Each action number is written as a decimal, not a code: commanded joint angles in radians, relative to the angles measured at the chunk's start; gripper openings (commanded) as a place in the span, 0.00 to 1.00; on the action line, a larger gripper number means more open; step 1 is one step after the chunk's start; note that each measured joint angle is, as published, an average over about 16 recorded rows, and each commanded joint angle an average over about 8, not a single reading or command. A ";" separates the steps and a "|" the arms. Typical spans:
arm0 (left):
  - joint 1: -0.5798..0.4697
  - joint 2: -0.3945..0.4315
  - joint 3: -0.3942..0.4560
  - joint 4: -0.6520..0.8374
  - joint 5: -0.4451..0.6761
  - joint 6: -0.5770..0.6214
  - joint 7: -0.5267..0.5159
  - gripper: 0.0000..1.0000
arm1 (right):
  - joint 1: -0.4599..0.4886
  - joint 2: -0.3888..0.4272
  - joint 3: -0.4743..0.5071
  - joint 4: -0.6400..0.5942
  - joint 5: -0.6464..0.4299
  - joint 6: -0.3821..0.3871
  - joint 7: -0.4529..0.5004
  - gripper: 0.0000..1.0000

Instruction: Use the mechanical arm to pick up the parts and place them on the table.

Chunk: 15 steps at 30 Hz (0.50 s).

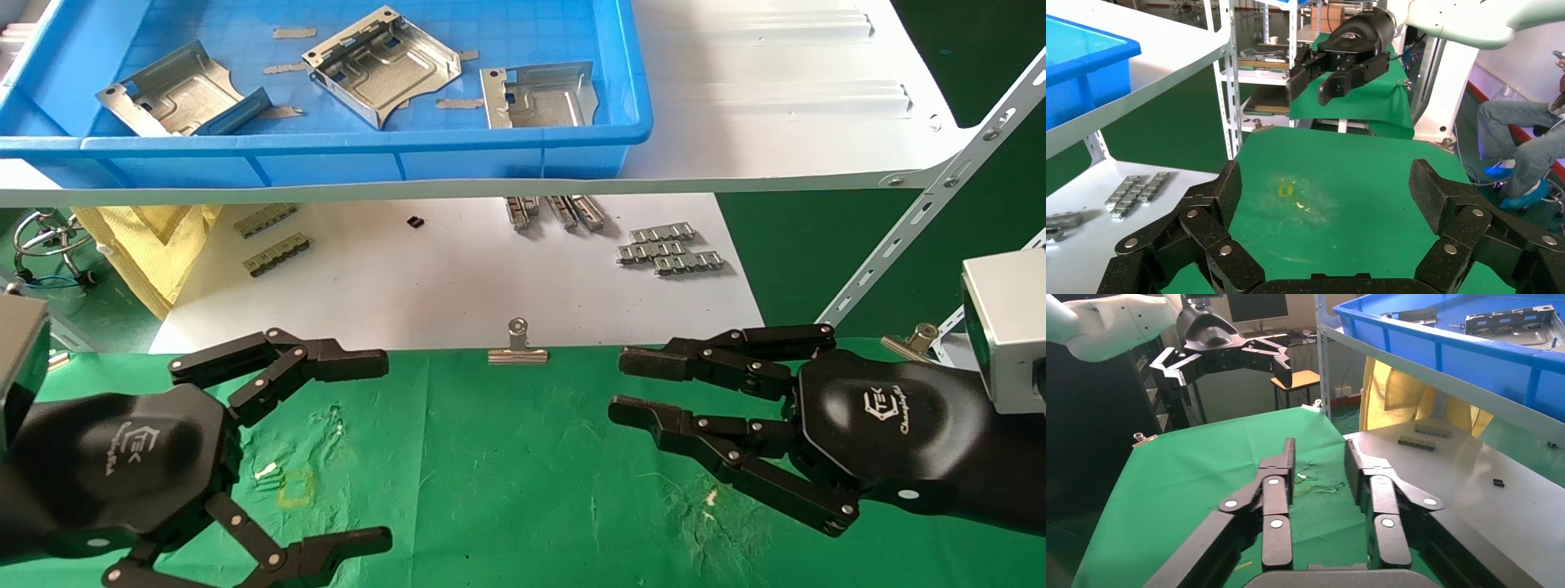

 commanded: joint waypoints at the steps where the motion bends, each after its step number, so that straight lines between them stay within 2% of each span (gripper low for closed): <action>1: 0.001 0.000 0.000 0.000 0.000 0.000 0.000 1.00 | 0.000 0.000 0.000 0.000 0.000 0.000 0.000 0.00; 8: -0.051 0.003 -0.006 -0.009 0.007 -0.013 -0.010 1.00 | 0.000 0.000 0.000 0.000 0.000 0.000 0.000 0.00; 15: -0.284 0.066 0.023 0.055 0.113 -0.076 -0.060 1.00 | 0.000 0.000 0.000 0.000 0.000 0.000 0.000 0.00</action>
